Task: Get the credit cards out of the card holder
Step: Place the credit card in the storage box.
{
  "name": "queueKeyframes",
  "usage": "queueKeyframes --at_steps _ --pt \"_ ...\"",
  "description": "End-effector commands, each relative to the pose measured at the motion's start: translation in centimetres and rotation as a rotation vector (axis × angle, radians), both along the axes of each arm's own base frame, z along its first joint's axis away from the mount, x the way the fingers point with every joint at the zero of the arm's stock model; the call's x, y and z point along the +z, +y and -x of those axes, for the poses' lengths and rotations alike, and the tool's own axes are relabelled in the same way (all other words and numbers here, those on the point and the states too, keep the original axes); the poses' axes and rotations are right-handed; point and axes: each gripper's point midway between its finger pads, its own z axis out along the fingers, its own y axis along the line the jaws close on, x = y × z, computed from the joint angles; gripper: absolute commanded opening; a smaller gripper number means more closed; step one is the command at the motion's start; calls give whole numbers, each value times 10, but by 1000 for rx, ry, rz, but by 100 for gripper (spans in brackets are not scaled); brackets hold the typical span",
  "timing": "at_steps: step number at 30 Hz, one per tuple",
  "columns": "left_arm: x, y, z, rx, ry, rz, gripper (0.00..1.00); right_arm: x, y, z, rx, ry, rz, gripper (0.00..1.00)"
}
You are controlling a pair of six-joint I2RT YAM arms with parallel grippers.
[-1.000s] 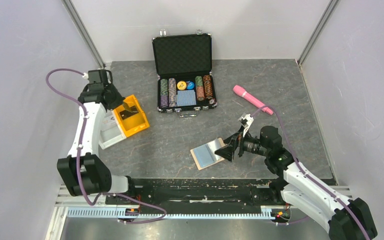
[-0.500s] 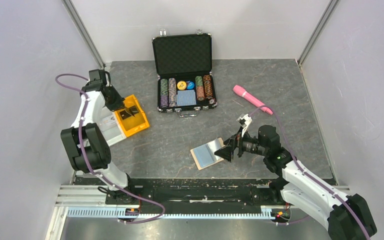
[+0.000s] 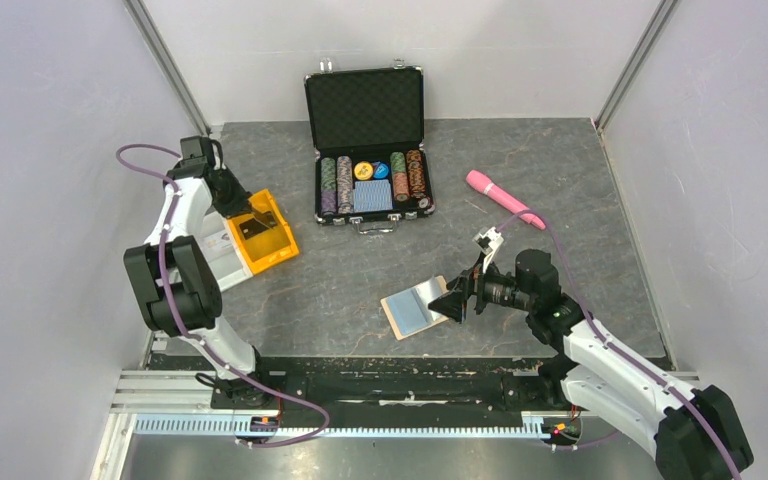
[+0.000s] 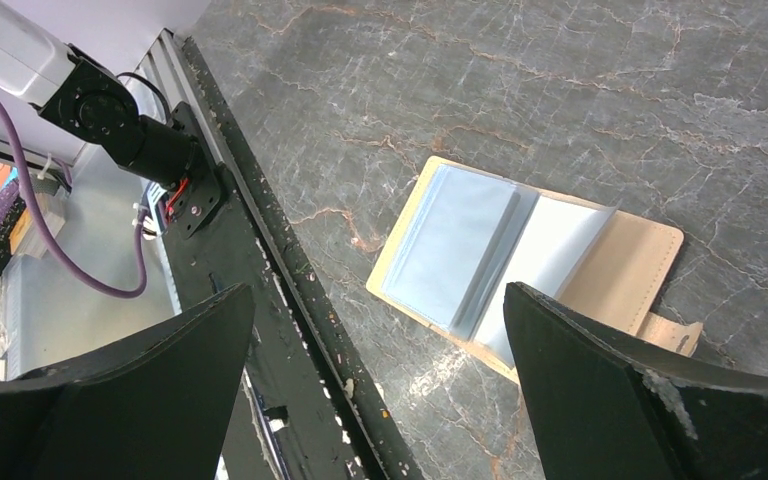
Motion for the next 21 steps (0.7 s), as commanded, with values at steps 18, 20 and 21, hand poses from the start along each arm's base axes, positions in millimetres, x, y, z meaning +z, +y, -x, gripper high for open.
queueKeyframes --at_steps 18,20,21 --pt "-4 9 -23 -66 -70 -63 7 38 5 -10 -10 -79 -60 98" --pt "-8 9 -24 -68 -64 -62 7 40 6 -10 -9 -82 -62 98" --pt "-9 9 -24 -67 -62 -60 8 40 6 -10 -11 -80 -61 98"
